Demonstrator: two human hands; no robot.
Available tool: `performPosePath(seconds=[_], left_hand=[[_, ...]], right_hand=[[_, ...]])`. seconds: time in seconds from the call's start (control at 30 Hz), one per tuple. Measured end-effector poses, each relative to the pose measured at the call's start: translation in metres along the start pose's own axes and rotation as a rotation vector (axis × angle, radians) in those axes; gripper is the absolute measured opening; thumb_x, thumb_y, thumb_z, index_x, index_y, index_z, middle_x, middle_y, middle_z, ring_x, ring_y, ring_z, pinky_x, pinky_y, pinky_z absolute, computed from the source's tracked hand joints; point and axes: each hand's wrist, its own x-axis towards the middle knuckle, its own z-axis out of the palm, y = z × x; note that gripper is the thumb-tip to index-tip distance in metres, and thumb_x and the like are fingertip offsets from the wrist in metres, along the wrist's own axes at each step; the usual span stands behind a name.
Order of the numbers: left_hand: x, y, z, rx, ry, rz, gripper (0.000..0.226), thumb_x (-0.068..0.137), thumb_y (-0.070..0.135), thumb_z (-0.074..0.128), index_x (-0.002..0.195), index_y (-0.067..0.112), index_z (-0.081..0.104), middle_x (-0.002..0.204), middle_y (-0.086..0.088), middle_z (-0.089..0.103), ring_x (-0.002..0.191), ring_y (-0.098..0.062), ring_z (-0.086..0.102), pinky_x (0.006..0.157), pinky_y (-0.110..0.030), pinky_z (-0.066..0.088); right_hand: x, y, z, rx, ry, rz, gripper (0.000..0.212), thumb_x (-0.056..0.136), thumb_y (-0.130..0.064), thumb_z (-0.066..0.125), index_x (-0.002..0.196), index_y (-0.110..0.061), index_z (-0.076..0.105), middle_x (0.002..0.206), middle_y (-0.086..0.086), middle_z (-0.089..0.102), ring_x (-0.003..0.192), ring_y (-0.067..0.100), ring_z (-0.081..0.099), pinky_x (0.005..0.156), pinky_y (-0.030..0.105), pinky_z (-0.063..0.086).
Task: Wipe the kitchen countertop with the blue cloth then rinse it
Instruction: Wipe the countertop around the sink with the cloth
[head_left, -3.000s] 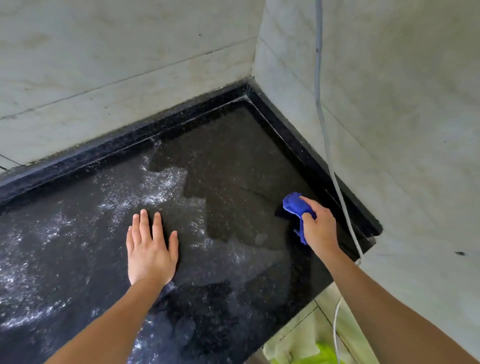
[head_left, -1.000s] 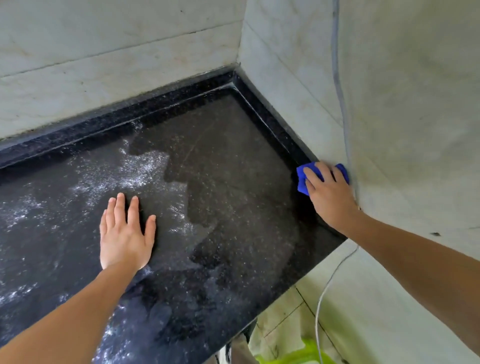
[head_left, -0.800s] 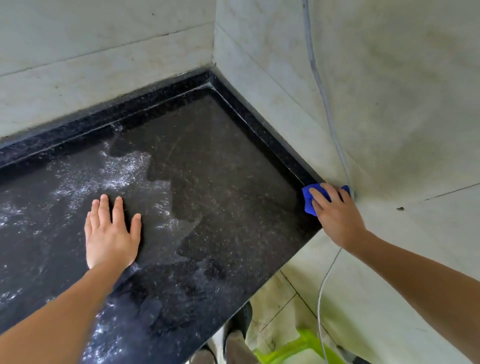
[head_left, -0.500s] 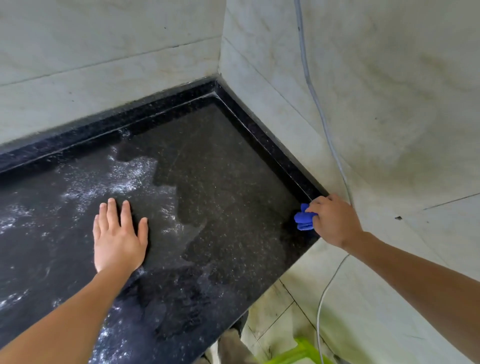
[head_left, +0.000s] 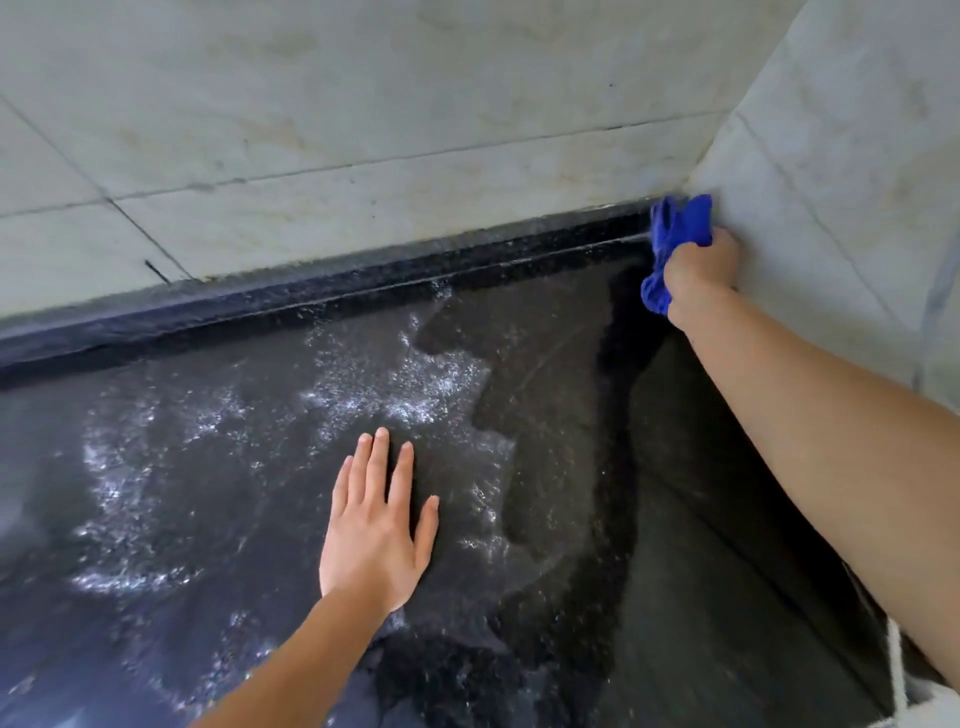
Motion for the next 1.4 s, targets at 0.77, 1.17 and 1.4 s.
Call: performPosePath(seconds=[0.77, 1.17, 1.4], left_hand=[[0.0, 0.0, 0.001, 0.008, 0.025, 0.002, 0.062, 0.097, 0.045, 0.033, 0.142, 0.004, 0.044, 0.154, -0.02, 0.03, 0.146, -0.034, 0.022, 0.116, -0.047, 0.02], [-0.001, -0.004, 0.001, -0.043, 0.021, -0.002, 0.061, 0.097, 0.046, 0.036, 0.142, 0.005, 0.045, 0.153, -0.02, 0.033, 0.145, -0.034, 0.025, 0.116, -0.045, 0.018], [-0.005, -0.027, -0.021, -0.272, 0.025, -0.019, 0.059, 0.096, 0.044, 0.032, 0.135, 0.005, 0.053, 0.146, -0.016, 0.045, 0.141, -0.032, 0.034, 0.114, -0.044, 0.031]], right_hand=[[-0.05, 0.029, 0.087, -0.119, -0.481, -0.119, 0.027, 0.074, 0.01, 0.042, 0.065, -0.012, 0.055, 0.064, 0.005, 0.049, 0.061, 0.016, 0.048, 0.051, 0.02, 0.038], [-0.11, 0.131, 0.038, -1.103, -0.591, -1.104, 0.048, 0.087, -0.022, 0.049, 0.133, -0.008, 0.052, 0.139, 0.011, 0.052, 0.116, 0.033, 0.052, 0.093, 0.044, 0.044], [-0.084, 0.098, -0.019, -0.861, -0.554, -0.579, 0.042, 0.093, -0.017, 0.056, 0.134, -0.011, 0.051, 0.133, 0.008, 0.053, 0.121, 0.028, 0.049, 0.101, 0.03, 0.035]])
